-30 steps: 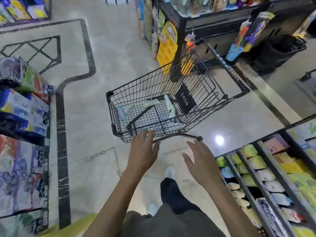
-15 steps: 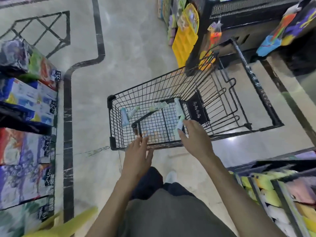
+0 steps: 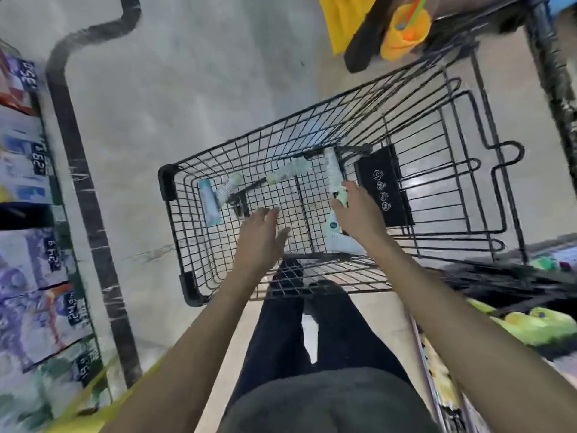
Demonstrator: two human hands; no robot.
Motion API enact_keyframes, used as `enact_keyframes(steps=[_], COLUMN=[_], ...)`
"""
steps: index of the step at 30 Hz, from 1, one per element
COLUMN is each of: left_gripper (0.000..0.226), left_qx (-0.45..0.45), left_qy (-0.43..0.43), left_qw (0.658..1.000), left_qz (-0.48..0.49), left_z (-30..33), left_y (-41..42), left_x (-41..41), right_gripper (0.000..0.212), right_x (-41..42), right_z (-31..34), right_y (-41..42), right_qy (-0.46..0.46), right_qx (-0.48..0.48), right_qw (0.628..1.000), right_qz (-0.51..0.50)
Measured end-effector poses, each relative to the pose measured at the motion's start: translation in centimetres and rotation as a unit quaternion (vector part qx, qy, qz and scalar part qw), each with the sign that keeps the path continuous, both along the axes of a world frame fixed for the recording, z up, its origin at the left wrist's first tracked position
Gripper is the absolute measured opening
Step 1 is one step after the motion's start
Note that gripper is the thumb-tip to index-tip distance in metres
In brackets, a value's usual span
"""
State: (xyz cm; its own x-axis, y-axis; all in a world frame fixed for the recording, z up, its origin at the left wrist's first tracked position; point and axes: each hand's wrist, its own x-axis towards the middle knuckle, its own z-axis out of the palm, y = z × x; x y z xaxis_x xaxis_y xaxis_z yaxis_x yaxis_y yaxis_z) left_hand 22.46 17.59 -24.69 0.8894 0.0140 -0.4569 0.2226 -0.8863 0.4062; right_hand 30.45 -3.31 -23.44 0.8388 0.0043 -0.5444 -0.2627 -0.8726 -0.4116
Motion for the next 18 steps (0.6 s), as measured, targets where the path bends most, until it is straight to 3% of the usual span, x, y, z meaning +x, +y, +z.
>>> enact_keyframes(steps=[11,18], left_gripper=[0.06,0.061], left_qx=[0.038,0.077], left_qy=[0.046,0.043], left_qw=[0.998,0.995], left_qz=[-0.032,-0.048], left_z=[-19.6,-27.6], left_y=[-0.7,-0.3], left_x=[13.8,16.5], right_gripper=[0.05,0.053], right_x=[12.0,15.2], right_z=[-21.9,-29.8], right_y=[0.7,0.8], right_qy=[0.047,0.032], right_qx=[-0.08,-0.12], right_qw=[0.995,0.992], right_qz=[0.02,0.025])
